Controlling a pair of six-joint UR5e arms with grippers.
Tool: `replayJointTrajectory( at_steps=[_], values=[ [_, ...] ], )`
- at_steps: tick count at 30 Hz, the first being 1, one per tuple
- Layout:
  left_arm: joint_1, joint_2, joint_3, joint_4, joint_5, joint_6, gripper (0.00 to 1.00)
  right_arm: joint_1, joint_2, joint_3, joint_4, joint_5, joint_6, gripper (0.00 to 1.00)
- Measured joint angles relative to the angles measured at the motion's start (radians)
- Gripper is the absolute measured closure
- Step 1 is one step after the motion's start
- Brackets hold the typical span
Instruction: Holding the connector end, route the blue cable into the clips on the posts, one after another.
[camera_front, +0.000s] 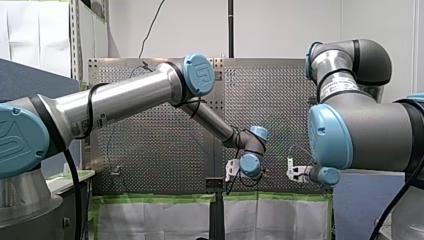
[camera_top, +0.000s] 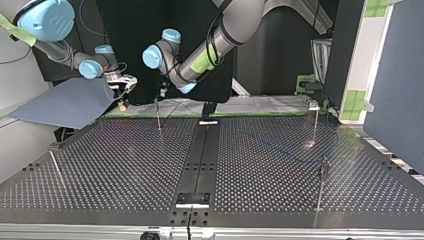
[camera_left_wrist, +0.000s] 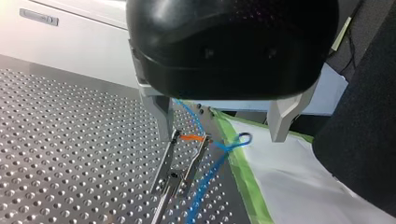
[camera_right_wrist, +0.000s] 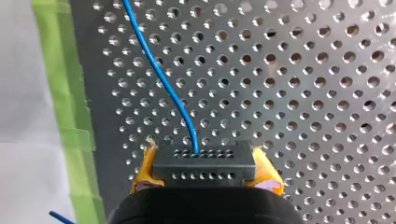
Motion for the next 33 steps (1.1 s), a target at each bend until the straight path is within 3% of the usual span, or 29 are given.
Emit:
replayJointTrajectory(
  at_steps=[13, 19, 24, 33],
  values=[
    [-0.001, 0.001, -0.049, 0.011, 0.0, -0.003, 0.0, -0.005, -0.108, 0.127, -0.031, 0.003, -0.006, 1.0],
    [-0.008, 0.002, -0.063, 0.013, 0.0, -0.003, 0.0, -0.007, -0.118, 0.179, -0.076, 0.012, -0.003, 1.0],
    [-0.017, 0.004, -0.064, 0.01, 0.001, -0.002, 0.0, -0.014, -0.119, 0.224, -0.125, 0.031, 0.014, 1.0],
    [-0.039, 0.015, -0.066, 0.002, -0.012, -0.003, 0.0, -0.009, -0.119, 0.251, -0.179, 0.027, 0.024, 1.0]
  ],
)
